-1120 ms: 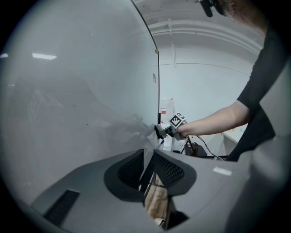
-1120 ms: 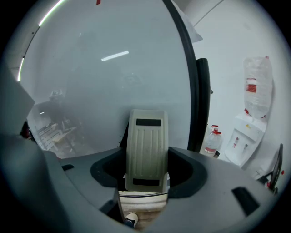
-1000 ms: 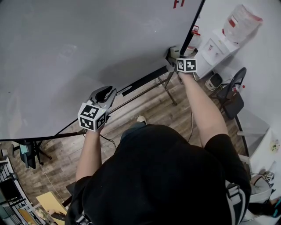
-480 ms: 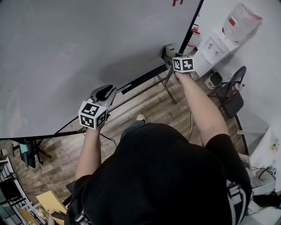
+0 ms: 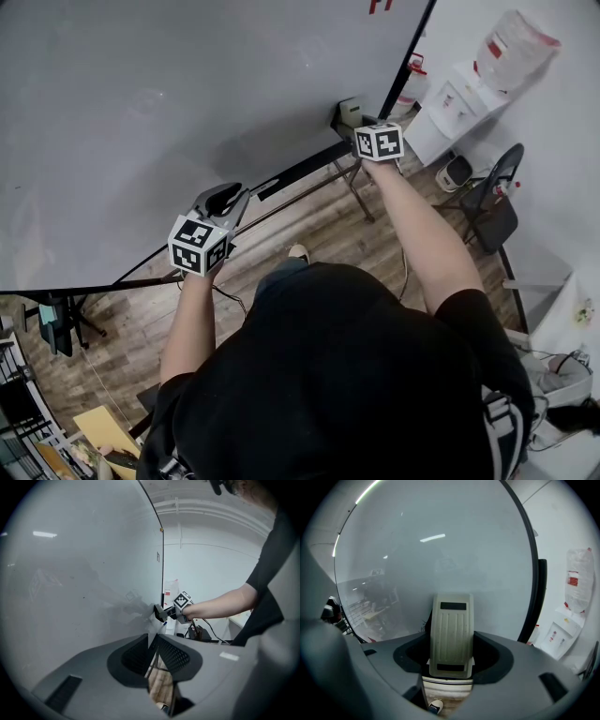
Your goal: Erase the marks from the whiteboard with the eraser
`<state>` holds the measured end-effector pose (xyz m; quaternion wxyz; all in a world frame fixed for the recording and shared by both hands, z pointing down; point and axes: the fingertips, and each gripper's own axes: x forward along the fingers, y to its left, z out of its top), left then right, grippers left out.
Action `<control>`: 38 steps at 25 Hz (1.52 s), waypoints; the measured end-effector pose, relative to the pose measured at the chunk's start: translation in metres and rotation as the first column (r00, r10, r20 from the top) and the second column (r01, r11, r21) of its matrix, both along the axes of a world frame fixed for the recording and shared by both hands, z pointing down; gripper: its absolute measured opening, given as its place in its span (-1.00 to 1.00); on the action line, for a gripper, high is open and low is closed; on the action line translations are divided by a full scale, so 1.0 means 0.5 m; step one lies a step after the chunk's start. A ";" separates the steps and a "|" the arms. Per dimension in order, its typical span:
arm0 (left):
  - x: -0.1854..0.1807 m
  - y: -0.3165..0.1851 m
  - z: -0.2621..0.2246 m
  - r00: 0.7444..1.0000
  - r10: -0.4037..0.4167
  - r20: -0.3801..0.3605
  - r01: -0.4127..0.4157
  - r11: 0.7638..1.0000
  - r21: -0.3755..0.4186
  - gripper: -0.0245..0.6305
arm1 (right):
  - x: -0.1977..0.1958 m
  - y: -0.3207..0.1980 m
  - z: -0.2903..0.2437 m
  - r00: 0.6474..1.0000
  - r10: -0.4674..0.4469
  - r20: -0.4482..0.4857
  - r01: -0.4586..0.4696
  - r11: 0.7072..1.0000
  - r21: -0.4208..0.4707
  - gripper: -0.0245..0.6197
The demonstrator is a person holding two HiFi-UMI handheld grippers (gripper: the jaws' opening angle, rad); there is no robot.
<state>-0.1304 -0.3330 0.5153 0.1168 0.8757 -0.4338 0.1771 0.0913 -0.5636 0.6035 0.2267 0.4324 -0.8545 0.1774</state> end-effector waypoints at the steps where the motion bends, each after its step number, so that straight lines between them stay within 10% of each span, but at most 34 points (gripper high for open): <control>1: 0.001 0.001 0.000 1.000 0.000 -0.001 0.000 1.000 0.000 -0.68 | -0.006 0.005 0.000 1.000 -0.011 -0.003 0.011 1.000 0.002 -0.15; 14: -0.010 0.010 0.001 1.000 -0.017 -0.009 0.017 1.000 0.004 -0.68 | -0.133 0.095 0.026 0.977 -0.200 -0.071 0.201 0.980 0.000 -0.15; 38: -0.007 0.047 -0.015 1.000 0.003 -0.008 -0.002 1.000 0.029 -0.68 | -0.111 0.158 -0.021 0.969 -0.221 -0.108 0.226 0.973 0.036 -0.15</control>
